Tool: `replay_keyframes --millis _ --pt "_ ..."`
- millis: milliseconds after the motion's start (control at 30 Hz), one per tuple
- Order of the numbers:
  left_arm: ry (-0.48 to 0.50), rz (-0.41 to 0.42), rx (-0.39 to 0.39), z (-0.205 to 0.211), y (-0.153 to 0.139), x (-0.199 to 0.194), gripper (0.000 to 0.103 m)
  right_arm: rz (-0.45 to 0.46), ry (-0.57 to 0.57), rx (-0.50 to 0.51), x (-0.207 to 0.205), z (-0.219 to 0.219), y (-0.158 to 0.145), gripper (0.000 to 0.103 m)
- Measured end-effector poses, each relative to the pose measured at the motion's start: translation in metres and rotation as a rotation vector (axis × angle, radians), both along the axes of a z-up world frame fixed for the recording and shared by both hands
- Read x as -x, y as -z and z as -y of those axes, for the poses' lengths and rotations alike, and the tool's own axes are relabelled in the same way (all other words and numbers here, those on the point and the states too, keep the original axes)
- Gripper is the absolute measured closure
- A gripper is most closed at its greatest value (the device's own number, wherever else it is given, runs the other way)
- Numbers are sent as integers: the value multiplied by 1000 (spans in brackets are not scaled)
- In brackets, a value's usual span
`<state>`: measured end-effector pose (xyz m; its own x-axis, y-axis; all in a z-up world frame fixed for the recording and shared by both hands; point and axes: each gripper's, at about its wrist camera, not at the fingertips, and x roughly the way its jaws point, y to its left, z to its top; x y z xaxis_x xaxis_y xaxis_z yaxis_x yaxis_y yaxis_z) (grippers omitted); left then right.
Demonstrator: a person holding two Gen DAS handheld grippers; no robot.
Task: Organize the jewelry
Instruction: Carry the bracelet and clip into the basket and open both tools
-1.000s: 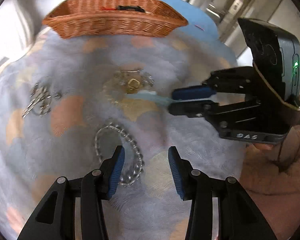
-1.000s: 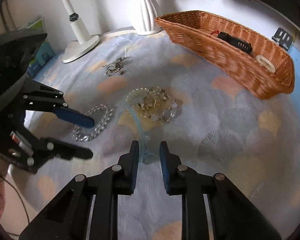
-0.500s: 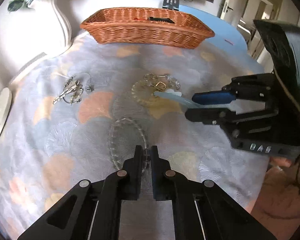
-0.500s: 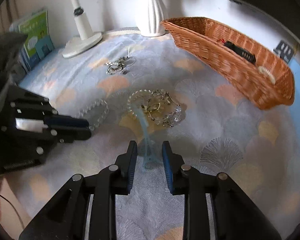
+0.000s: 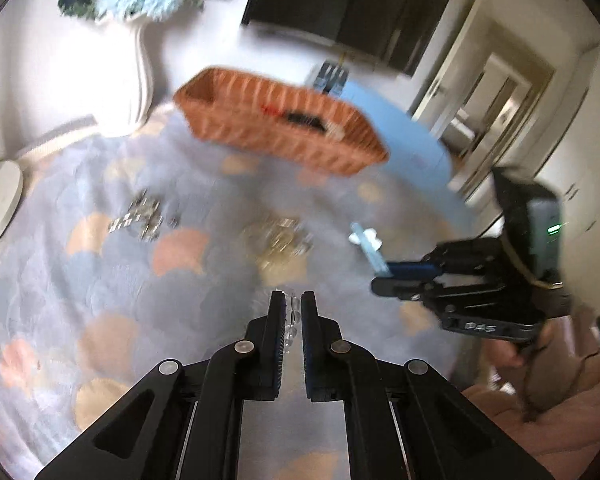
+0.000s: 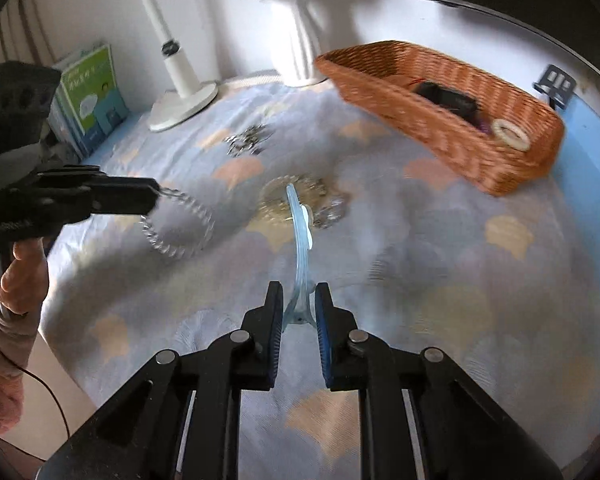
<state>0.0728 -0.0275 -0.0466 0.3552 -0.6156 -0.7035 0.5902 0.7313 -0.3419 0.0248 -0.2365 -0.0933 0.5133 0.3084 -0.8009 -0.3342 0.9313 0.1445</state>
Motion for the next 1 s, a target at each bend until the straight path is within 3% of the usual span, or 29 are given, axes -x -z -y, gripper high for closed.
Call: replay_keyframes --millis 167,400,633,833,1000 --pt "20 28 88 7 -30 -7 95 21 29 -53 2 19 -17 85" --pt "40 95 81 38 -69 -42 95 71 88 -83 -3 50 -42 85" --pt "62 177 68 94 -108 -107 95 144 179 -82 -41 98 -78 85" --pt "54 148 82 134 -104 -168 95 162 238 -61 -94 127 -91 85" --pt "-19 63 112 141 -73 -222 95 113 260 -77 -152 144 -82 85"
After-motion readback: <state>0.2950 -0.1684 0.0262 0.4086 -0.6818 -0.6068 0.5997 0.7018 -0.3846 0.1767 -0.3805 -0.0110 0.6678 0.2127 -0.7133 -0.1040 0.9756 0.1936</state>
